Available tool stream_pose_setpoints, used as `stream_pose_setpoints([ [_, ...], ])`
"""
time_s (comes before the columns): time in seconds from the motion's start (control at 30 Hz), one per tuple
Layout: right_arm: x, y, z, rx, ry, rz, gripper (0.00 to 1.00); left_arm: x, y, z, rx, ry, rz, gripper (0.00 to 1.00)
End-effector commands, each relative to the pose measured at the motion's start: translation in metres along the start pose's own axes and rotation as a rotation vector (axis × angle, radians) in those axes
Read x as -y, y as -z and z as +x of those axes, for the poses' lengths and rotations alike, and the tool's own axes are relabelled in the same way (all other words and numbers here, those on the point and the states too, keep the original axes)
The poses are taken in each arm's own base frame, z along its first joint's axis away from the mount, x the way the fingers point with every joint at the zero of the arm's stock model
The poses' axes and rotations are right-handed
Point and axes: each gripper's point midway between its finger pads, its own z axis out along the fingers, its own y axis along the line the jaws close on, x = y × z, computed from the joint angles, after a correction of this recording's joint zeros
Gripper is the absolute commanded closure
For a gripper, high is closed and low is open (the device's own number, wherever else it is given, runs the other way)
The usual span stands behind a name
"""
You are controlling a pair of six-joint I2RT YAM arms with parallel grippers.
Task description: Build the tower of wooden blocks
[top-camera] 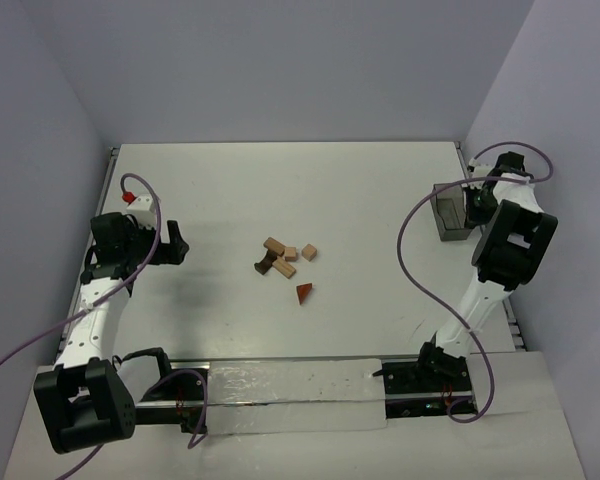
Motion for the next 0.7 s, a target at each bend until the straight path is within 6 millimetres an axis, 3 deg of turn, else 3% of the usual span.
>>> stream_pose_setpoints([
  [0.0, 0.001, 0.004, -0.019, 0.042, -0.004, -0.023, 1.0, -0.001, 0.0, -0.017, 0.032, -0.016, 0.009, 0.01],
  [0.07, 0.0, 0.002, -0.018, 0.037, -0.006, -0.03, 1.0, -0.001, 0.0, -0.016, 0.032, -0.016, 0.009, 0.01],
  [0.13, 0.0, 0.0, -0.018, 0.035, -0.004, -0.03, 0.91, -0.002, -0.001, -0.016, 0.03, -0.014, 0.01, 0.01],
  [0.2, 0.001, -0.002, -0.016, 0.031, -0.006, -0.03, 0.76, -0.002, -0.001, -0.017, 0.029, -0.013, 0.011, 0.01],
  [0.27, 0.0, -0.002, -0.014, 0.026, -0.009, -0.029, 0.53, -0.002, -0.002, -0.016, 0.026, -0.011, 0.012, 0.01],
  [0.37, 0.0, 0.008, -0.018, 0.038, -0.015, -0.022, 0.33, 0.0, -0.001, -0.016, 0.024, -0.018, 0.025, 0.01],
  [0.47, -0.004, 0.039, -0.035, 0.086, -0.005, -0.022, 0.09, 0.005, 0.0, -0.017, 0.023, -0.032, 0.056, 0.01],
  [0.53, -0.006, 0.057, -0.043, 0.11, 0.001, -0.022, 0.04, 0.008, 0.0, -0.018, 0.023, -0.035, 0.072, 0.01],
  [0.67, -0.035, 0.125, -0.063, 0.212, 0.064, -0.046, 0.0, 0.018, 0.007, -0.021, 0.046, -0.081, 0.124, 0.01],
])
